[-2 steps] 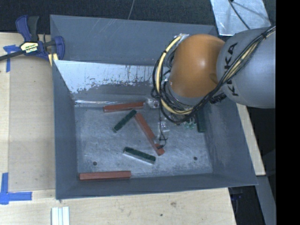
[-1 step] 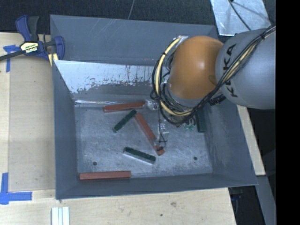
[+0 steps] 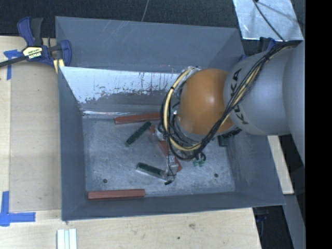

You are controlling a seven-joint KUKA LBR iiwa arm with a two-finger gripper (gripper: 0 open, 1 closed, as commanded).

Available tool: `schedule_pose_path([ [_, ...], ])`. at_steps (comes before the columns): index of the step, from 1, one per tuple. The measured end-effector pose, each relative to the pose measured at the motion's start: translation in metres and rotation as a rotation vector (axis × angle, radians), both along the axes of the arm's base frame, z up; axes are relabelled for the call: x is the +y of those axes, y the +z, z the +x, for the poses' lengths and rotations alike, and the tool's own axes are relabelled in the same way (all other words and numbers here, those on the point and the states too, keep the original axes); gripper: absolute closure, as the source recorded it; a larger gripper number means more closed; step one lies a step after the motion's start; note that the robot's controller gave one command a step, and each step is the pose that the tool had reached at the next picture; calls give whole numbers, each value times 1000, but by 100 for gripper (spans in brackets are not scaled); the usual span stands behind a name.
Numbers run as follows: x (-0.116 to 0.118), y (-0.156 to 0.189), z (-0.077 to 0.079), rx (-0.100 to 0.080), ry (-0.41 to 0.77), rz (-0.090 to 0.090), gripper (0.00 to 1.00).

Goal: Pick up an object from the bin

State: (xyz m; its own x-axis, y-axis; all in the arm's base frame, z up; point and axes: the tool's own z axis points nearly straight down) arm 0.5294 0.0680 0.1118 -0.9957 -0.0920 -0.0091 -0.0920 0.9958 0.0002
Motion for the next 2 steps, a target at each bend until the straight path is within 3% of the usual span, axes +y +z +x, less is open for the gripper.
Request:
schedule_pose_path([
  [1,-1,-40,-15,14,-16,-1,0],
  [2,15,-31,-35,8,-84,0,100],
])
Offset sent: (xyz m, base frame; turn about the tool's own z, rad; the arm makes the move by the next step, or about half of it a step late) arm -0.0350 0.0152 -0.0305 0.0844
